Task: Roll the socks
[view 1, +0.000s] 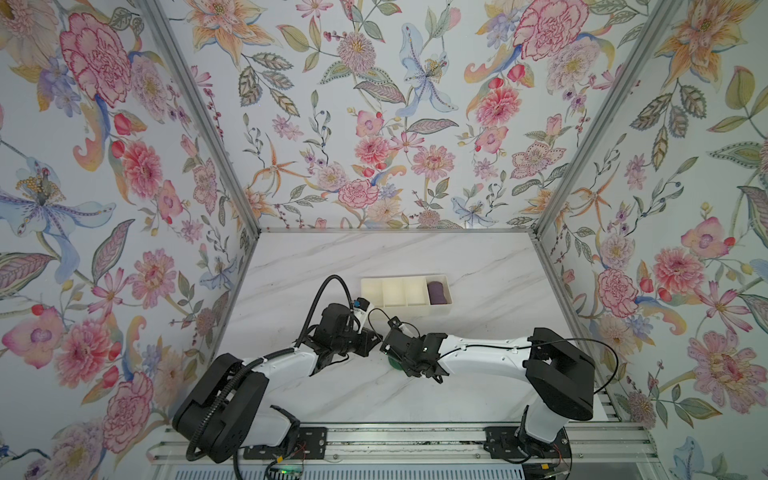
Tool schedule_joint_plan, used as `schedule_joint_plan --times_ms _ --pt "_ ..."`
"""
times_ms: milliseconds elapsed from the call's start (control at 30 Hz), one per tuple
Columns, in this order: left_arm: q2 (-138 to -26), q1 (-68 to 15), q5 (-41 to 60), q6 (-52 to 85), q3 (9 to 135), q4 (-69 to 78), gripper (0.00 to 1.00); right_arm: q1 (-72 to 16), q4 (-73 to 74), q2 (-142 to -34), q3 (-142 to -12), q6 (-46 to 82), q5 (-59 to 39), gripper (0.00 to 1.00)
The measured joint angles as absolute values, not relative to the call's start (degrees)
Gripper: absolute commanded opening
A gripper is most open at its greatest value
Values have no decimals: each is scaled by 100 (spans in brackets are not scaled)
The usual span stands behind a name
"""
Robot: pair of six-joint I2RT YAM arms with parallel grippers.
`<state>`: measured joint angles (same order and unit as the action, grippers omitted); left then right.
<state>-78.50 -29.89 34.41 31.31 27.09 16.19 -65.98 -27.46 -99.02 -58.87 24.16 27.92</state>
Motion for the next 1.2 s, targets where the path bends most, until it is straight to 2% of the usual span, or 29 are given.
schedule_joint_plan --times_ms 833,1033,1200 --pt "-7985 -2989 3706 3242 2622 1918 0 -6895 -2744 -9900 -5887 2390 3022 41" --pt "-8053 -3070 3782 3286 2622 1938 0 -6928 -2744 -9876 -5887 2344 3070 35" --pt "-8117 -3406 3868 3426 2506 2086 0 -6941 -2740 -9791 -5887 2324 3070 35"
